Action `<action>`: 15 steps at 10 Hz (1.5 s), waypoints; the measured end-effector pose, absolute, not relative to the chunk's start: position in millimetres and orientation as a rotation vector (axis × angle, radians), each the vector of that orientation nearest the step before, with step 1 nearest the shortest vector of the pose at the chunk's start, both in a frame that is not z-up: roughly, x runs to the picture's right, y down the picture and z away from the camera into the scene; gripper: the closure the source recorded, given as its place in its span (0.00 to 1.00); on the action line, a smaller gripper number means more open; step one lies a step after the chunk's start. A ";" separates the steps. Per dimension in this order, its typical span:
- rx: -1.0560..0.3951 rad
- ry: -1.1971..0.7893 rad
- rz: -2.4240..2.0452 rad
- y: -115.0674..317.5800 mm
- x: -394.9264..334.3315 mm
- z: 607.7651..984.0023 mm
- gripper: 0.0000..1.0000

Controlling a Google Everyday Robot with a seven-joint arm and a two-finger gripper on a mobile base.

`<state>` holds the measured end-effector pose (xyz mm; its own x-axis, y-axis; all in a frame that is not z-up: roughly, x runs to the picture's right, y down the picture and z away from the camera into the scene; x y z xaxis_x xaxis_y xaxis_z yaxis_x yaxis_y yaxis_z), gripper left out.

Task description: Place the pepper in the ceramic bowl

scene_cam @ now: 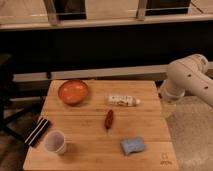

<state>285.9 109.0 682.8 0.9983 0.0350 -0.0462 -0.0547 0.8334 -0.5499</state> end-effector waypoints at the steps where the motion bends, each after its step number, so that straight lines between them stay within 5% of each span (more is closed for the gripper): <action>1: -0.584 0.032 0.037 111.2 282.1 682.9 0.20; 15: -0.571 -0.085 -0.225 133.0 138.4 714.7 0.20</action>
